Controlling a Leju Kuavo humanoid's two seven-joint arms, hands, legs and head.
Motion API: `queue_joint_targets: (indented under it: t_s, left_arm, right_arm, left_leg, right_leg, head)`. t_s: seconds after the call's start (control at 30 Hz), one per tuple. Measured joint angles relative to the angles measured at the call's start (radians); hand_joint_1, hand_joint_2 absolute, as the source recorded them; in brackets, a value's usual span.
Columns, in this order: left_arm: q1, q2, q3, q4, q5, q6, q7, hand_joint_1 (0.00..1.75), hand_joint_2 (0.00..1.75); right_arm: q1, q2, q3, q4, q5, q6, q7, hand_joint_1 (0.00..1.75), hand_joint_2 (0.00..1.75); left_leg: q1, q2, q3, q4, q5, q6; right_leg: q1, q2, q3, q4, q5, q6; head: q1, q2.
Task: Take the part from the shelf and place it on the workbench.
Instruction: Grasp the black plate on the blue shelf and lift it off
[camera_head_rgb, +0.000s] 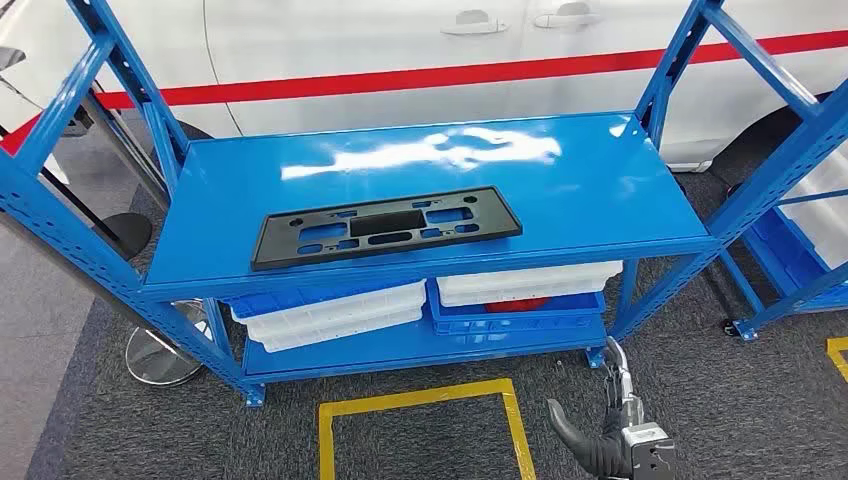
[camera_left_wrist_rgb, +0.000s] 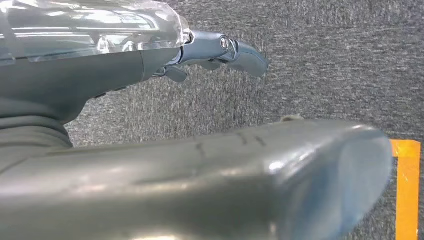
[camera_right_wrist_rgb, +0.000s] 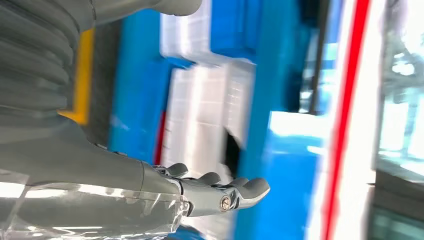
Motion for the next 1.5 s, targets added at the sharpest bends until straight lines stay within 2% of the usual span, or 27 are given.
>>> queue_joint_targets:
  t_s: [0.17,0.23,0.27,0.33,0.37,0.4,0.43,0.5,0.53,0.6,0.7,0.73,0.8,0.87,0.9,0.93,0.97,1.0,1.07,1.1,1.23,1.3,1.37,1.4,1.43,1.47,1.5]
  left_arm:
    - [-0.003,0.000,0.004,0.002,-0.021,-0.003,0.007,0.00,0.00]
    - [-0.006,0.000,0.006,0.002,-0.031,-0.003,0.012,0.00,0.00]
    - [-0.008,0.000,0.007,0.003,-0.037,-0.003,0.015,0.00,0.00]
    - [-0.011,0.000,0.010,0.006,-0.050,-0.004,0.023,0.00,0.00]
    - [-0.012,0.000,0.011,0.008,-0.056,-0.004,0.027,0.00,0.00]
    - [-0.013,0.000,0.012,0.010,-0.063,-0.004,0.031,0.00,0.00]
    - [-0.013,0.000,0.012,0.011,-0.069,-0.004,0.035,0.00,0.00]
    - [-0.015,0.000,0.012,0.014,-0.082,-0.003,0.043,0.00,0.00]
    - [-0.016,0.000,0.012,0.016,-0.088,-0.003,0.047,0.00,0.00]
    - [-0.021,0.000,0.012,0.018,-0.107,-0.002,0.058,0.00,0.00]
    - [-0.030,0.002,0.012,0.020,-0.133,-0.001,0.072,0.00,0.00]
    - [-0.032,0.002,0.012,0.021,-0.138,-0.001,0.074,0.00,0.00]
    - [-0.034,0.003,0.012,0.022,-0.145,-0.001,0.076,0.00,0.00]
    - [-0.034,0.003,0.012,0.025,-0.151,-0.001,0.078,0.00,0.00]
    - [-0.034,0.004,0.012,0.026,-0.153,-0.001,0.079,0.00,0.00]
    - [-0.034,0.004,0.012,0.027,-0.156,-0.001,0.080,0.00,0.00]
    - [-0.034,0.004,0.012,0.027,-0.158,-0.001,0.081,0.00,0.00]
    - [-0.035,0.004,0.012,0.027,-0.161,-0.001,0.082,0.00,0.00]
    - [-0.036,0.005,0.012,0.027,-0.165,-0.001,0.085,0.00,0.00]
    - [-0.036,0.005,0.012,0.028,-0.167,0.000,0.087,0.00,0.00]
    - [-0.036,0.004,0.012,0.029,-0.175,0.000,0.091,0.00,0.00]
    - [-0.037,0.004,0.012,0.029,-0.177,0.000,0.091,0.00,0.00]
    - [-0.039,0.004,0.012,0.030,-0.182,0.001,0.091,0.00,0.00]
    - [-0.039,0.004,0.012,0.030,-0.183,0.001,0.091,0.00,0.00]
    - [-0.039,0.004,0.012,0.031,-0.185,0.001,0.091,0.00,0.00]
    - [-0.038,0.004,0.012,0.032,-0.187,0.001,0.091,0.00,0.00]
    - [-0.038,0.003,0.012,0.032,-0.188,0.001,0.091,0.00,0.00]
  right_arm:
    - [0.008,-0.007,0.007,-0.093,0.117,-0.047,-0.022,0.00,1.75]
    - [0.008,-0.017,0.012,-0.134,0.171,-0.072,-0.030,0.00,1.75]
    - [0.008,-0.023,0.016,-0.155,0.200,-0.085,-0.035,0.00,1.75]
    - [0.010,-0.035,0.025,-0.196,0.260,-0.114,-0.043,0.00,1.75]
    - [0.010,-0.043,0.029,-0.217,0.291,-0.128,-0.046,0.00,1.75]
    - [0.011,-0.051,0.034,-0.237,0.320,-0.142,-0.050,0.00,1.75]
    - [0.010,-0.060,0.041,-0.258,0.347,-0.154,-0.053,0.00,1.75]
    - [0.004,-0.082,0.059,-0.298,0.391,-0.170,-0.058,0.00,1.75]
    - [-0.002,-0.095,0.071,-0.315,0.410,-0.175,-0.061,0.00,1.75]
    - [-0.027,-0.123,0.100,-0.340,0.445,-0.180,-0.072,0.00,1.75]
    - [-0.071,-0.156,0.153,-0.349,0.484,-0.172,-0.084,0.00,1.75]
    - [-0.085,-0.162,0.171,-0.348,0.485,-0.163,-0.083,0.00,1.75]
    - [-0.113,-0.166,0.206,-0.341,0.466,-0.135,-0.077,0.00,1.75]
    - [-0.146,-0.166,0.242,-0.324,0.429,-0.102,-0.068,0.00,1.75]
    - [-0.162,-0.166,0.259,-0.311,0.414,-0.088,-0.061,0.00,1.75]
    - [-0.178,-0.166,0.276,-0.297,0.405,-0.078,-0.054,0.00,1.75]
    - [-0.193,-0.166,0.289,-0.285,0.407,-0.074,-0.047,0.00,1.75]
    - [-0.205,-0.165,0.299,-0.275,0.418,-0.075,-0.039,0.00,1.75]
    - [-0.222,-0.163,0.310,-0.260,0.464,-0.091,-0.023,0.00,1.75]
    - [-0.230,-0.161,0.315,-0.252,0.494,-0.102,-0.014,0.00,1.75]
    - [-0.253,-0.146,0.331,-0.212,0.628,-0.145,0.019,0.00,1.75]
    - [-0.264,-0.134,0.335,-0.186,0.692,-0.164,0.037,0.00,1.75]
    - [-0.275,-0.117,0.338,-0.149,0.752,-0.181,0.057,0.00,1.75]
    - [-0.278,-0.110,0.339,-0.130,0.780,-0.187,0.065,0.00,1.75]
    - [-0.279,-0.102,0.340,-0.113,0.807,-0.193,0.073,0.00,1.75]
    - [-0.282,-0.094,0.341,-0.097,0.834,-0.200,0.081,0.00,1.75]
    - [-0.286,-0.088,0.341,-0.086,0.855,-0.205,0.087,0.00,1.75]
  left_leg:
    - [-0.001,0.000,0.002,-0.008,0.006,0.009]
    - [0.005,0.002,0.010,-0.024,0.017,0.019]
    - [0.007,0.003,0.013,-0.030,0.021,0.024]
    - [0.006,0.004,0.013,-0.032,0.023,0.028]
    - [0.005,0.003,0.013,-0.031,0.023,0.028]
    - [0.005,0.003,0.014,-0.030,0.022,0.027]
    - [0.005,0.002,0.016,-0.030,0.020,0.025]
    - [0.005,0.001,0.021,-0.027,0.014,0.018]
    - [0.003,0.000,0.021,-0.023,0.010,0.013]
    - [0.000,0.001,0.019,-0.019,0.003,0.002]
    - [0.003,0.001,0.019,-0.016,-0.002,-0.015]
    - [0.004,0.001,0.014,0.000,-0.014,-0.022]
    - [0.009,-0.001,-0.028,0.093,-0.068,-0.034]
    - [0.014,-0.001,-0.098,0.229,-0.123,-0.044]
    - [0.017,-0.001,-0.120,0.264,-0.126,-0.046]
    - [0.019,-0.001,-0.124,0.263,-0.109,-0.048]
    - [0.020,-0.001,-0.108,0.219,-0.073,-0.047]
    - [0.021,-0.001,-0.079,0.146,-0.030,-0.045]
    - [0.019,-0.002,-0.026,0.025,0.021,-0.036]
    - [0.016,-0.003,-0.014,-0.004,0.028,-0.031]
    - [0.018,-0.004,-0.011,-0.020,0.034,-0.005]
    - [0.020,-0.003,-0.008,-0.027,0.039,0.007]
    - [0.016,-0.003,-0.009,-0.027,0.038,0.012]
    - [0.014,-0.003,-0.009,-0.027,0.038,0.013]
    - [0.012,-0.004,-0.009,-0.026,0.037,0.014]
    - [0.010,-0.005,-0.008,-0.025,0.036,0.015]
    - [0.008,-0.006,-0.006,-0.023,0.034,0.014]
  right_leg:
    - [-0.003,0.000,0.001,-0.001,0.002,0.009]
    - [-0.001,-0.001,-0.011,0.028,-0.019,0.013]
    - [0.001,-0.002,-0.030,0.071,-0.045,0.013]
    - [0.002,-0.002,-0.094,0.206,-0.112,0.012]
    - [0.002,-0.002,-0.121,0.261,-0.129,0.012]
    - [0.001,-0.002,-0.133,0.283,-0.126,0.012]
    - [0.000,-0.003,-0.125,0.265,-0.105,0.011]
    - [-0.001,-0.004,-0.060,0.132,-0.035,0.006]
    - [0.001,-0.005,-0.030,0.069,-0.012,0.003]
    - [0.004,-0.004,-0.001,0.007,-0.001,-0.004]
    - [0.006,-0.002,-0.001,0.001,0.002,-0.019]
    - [0.004,-0.003,0.000,-0.002,0.003,-0.024]
    - [0.000,-0.005,0.001,-0.006,0.004,-0.032]
    - [-0.001,-0.006,0.000,-0.005,0.003,-0.035]
    - [-0.001,-0.006,0.001,-0.005,0.002,-0.035]
    - [-0.001,-0.005,0.002,-0.005,0.001,-0.035]
    - [-0.002,-0.004,0.004,-0.004,0.000,-0.033]
    - [-0.002,-0.003,0.008,-0.004,-0.002,-0.031]
    - [0.000,-0.003,0.011,-0.003,-0.006,-0.022]
    - [0.002,-0.003,0.011,-0.003,-0.006,-0.017]
    - [0.002,-0.005,0.009,0.006,-0.015,0.004]
    - [0.000,-0.006,-0.026,0.082,-0.062,0.008]
    - [0.001,-0.005,-0.090,0.211,-0.121,0.009]
    - [0.001,-0.005,-0.119,0.265,-0.136,0.009]
    - [0.001,-0.005,-0.133,0.289,-0.134,0.008]
    - [0.002,-0.005,-0.130,0.277,-0.113,0.005]
    - [0.003,-0.005,-0.108,0.224,-0.075,0.000]
  head:
    - [0.000,0.000]
    - [0.000,0.000]
    - [0.000,0.000]
    - [0.000,0.000]
    - [0.000,0.000]
    - [0.000,0.000]
    - [0.000,0.000]
    - [0.000,0.000]
    - [0.000,0.000]
    - [0.000,0.000]
    - [0.000,0.000]
    - [0.000,0.000]
    - [0.000,0.000]
    - [0.000,0.000]
    - [0.000,0.000]
    - [0.000,0.000]
    - [0.000,0.000]
    - [0.000,0.000]
    - [0.000,0.000]
    - [0.000,0.000]
    - [0.000,0.000]
    - [0.000,0.000]
    - [0.000,0.000]
    - [0.000,0.000]
    - [0.000,0.000]
    - [0.000,0.000]
    - [0.000,0.000]
